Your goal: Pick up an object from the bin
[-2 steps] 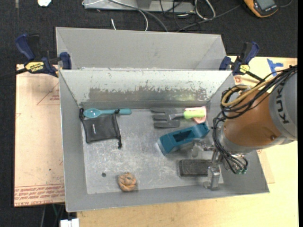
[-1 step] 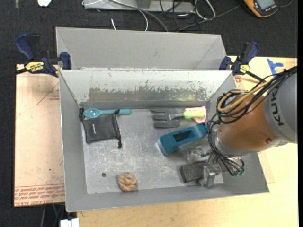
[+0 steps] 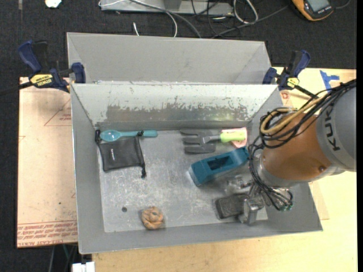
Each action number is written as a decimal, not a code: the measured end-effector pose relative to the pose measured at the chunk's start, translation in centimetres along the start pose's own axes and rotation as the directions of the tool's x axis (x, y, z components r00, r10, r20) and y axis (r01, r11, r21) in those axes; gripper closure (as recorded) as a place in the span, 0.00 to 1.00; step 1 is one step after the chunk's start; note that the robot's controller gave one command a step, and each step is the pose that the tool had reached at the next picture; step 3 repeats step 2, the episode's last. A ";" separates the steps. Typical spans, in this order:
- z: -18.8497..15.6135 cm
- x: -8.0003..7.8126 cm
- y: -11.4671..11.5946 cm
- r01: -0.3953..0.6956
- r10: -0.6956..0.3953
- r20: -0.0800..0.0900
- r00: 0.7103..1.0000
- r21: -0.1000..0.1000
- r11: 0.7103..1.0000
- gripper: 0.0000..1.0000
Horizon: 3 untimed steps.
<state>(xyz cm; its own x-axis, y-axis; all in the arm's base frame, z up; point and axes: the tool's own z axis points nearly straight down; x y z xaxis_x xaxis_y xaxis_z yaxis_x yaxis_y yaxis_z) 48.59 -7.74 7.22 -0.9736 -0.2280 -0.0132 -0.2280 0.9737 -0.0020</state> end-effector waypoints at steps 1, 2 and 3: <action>-6.6 0.7 -0.5 0.008 -0.008 -0.010 1.000 -0.004 1.000 1.00; -14.4 0.0 -1.6 0.047 -0.047 0.003 0.999 0.001 0.999 1.00; -14.4 0.0 -1.6 0.047 -0.047 0.003 0.999 0.001 0.999 1.00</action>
Offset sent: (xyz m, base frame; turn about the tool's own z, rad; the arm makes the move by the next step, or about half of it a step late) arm -0.0009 -0.0149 0.1395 -0.0504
